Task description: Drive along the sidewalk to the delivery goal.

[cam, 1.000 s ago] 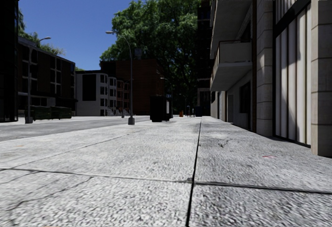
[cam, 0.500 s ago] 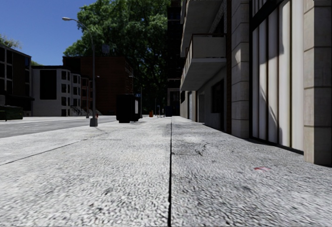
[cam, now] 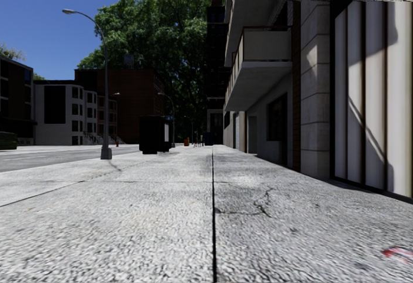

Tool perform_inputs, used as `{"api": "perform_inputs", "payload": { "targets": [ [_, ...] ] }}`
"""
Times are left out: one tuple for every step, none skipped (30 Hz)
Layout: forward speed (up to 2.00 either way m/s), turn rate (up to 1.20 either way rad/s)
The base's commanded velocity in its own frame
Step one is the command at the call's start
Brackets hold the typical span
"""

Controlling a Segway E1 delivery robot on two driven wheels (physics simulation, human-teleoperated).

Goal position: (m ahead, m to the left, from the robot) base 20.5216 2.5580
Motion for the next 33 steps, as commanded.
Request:
{"api": "perform_inputs", "payload": {
  "targets": [
    [2.0,0.0],
    [2.0,0.0],
    [2.0,0.0],
    [2.0,0.0],
    [2.0,0.0],
    [2.0,0.0],
    [2.0,0.0],
    [2.0,0.0],
    [2.0,0.0],
    [2.0,0.0],
    [2.0,0.0],
    [2.0,0.0],
    [2.0,0.0],
    [2.0,0.0],
    [2.0,0.0],
    [2.0,0.0],
    [2.0,0.0],
    [2.0,0.0],
    [2.0,0.0],
    [2.0,0.0],
    [2.0,0.0],
    [2.0,0.0],
    [2.0,0.0],
    [2.0,0.0],
    [2.0,0.0],
    [2.0,0.0],
    [2.0,0.0],
    [2.0,0.0],
    [2.0,0.0],
    [2.0,0.0],
    [2.0,0.0],
    [2.0,0.0],
    [2.0,0.0]
  ]
}}
